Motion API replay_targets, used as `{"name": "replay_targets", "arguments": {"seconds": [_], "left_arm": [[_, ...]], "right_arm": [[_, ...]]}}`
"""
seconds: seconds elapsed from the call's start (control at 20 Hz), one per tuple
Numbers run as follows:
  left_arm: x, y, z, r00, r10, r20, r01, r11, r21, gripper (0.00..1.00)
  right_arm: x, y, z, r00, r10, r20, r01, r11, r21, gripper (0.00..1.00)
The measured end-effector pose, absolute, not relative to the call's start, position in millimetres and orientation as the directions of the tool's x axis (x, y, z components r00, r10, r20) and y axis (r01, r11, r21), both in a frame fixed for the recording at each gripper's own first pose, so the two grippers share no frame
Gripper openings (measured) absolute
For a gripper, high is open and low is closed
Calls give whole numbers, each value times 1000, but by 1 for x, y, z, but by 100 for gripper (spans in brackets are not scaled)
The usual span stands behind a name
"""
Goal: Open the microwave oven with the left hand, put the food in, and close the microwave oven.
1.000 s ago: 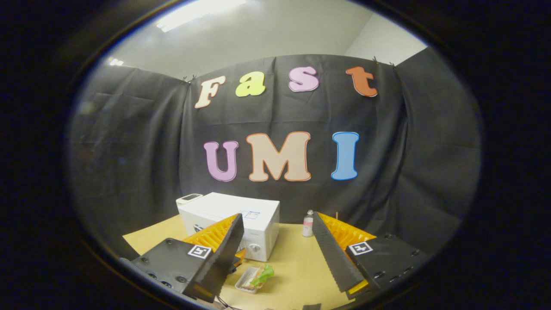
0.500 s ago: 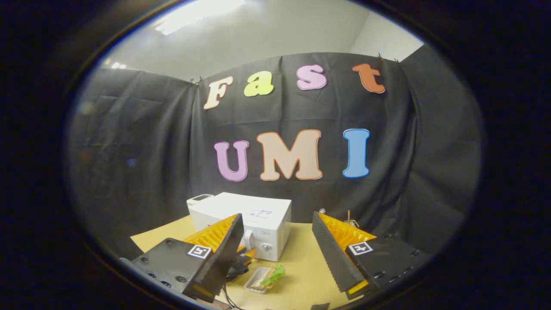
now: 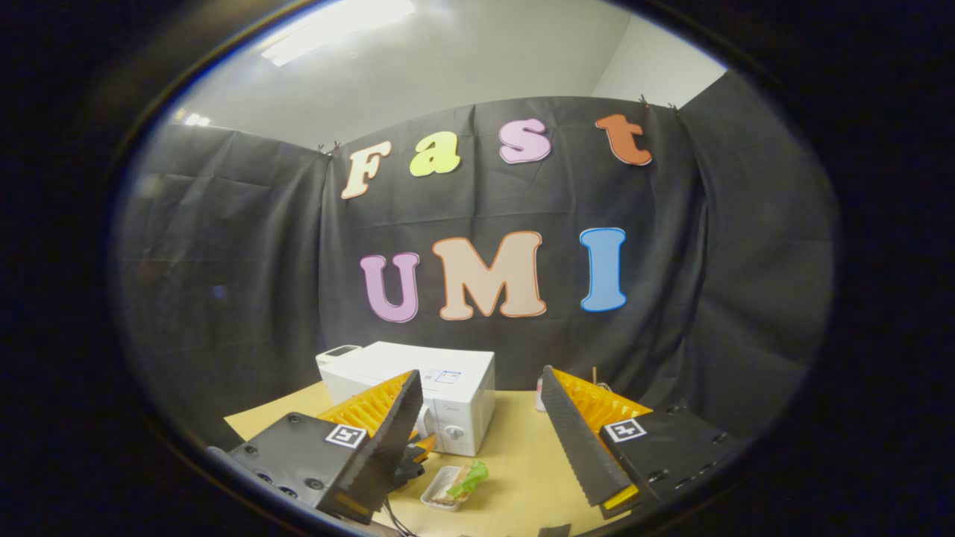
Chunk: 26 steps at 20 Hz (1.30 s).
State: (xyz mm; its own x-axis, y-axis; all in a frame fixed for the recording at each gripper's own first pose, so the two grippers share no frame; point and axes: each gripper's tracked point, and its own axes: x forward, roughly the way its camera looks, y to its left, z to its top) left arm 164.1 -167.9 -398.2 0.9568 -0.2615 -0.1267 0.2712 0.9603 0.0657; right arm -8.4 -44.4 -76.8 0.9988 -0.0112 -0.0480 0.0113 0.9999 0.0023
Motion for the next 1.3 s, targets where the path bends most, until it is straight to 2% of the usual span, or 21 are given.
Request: {"name": "replay_targets", "arguments": {"seconds": [0.15, 0.2, 0.3, 0.35, 0.4, 0.45, 0.7, 0.95, 1.05, 1.2, 1.3], "left_arm": [[162, -167, -396, 961, -247, -124, 256, 965, 63, 10], [153, -164, -404, 959, -228, -169, 238, 970, 41, 10], [126, -158, -394, 968, -222, -117, 227, 974, 30, 11], [114, -156, -396, 964, -231, -130, 238, 970, 43, 10], [102, -153, -394, 962, -249, -110, 256, 965, 52, 10], [90, -149, -392, 958, -270, -99, 276, 960, 56, 11], [46, -127, -391, 934, -331, -136, 341, 938, 56, 18], [21, -102, -389, 942, -315, -118, 323, 945, 48, 28], [13, -91, -387, 947, -301, -113, 309, 949, 61, 36], [4, -69, -384, 962, -253, -104, 262, 961, 87, 61], [-3, -55, -380, 971, -220, -90, 228, 968, 100, 82]], "right_arm": [[-11, -46, -81, 999, -17, -49, 16, 1000, -9, 92], [-11, -48, -82, 999, -22, -48, 22, 1000, -13, 92], [-8, -50, -82, 999, -28, -37, 27, 999, -23, 92], [-6, -49, -85, 999, -26, -36, 25, 999, -21, 92], [-2, -47, -87, 999, -17, -36, 16, 1000, -13, 99], [1, -42, -90, 999, -2, -38, 2, 1000, -2, 92], [18, -23, -110, 996, 50, -75, -48, 998, 34, 92], [27, -15, -119, 995, 44, -88, -42, 999, 19, 92], [28, -13, -118, 996, 44, -84, -43, 999, 16, 92], [29, -6, -119, 995, 61, -81, -59, 998, 28, 92], [28, -4, -117, 995, 65, -75, -64, 998, 27, 92]]}}
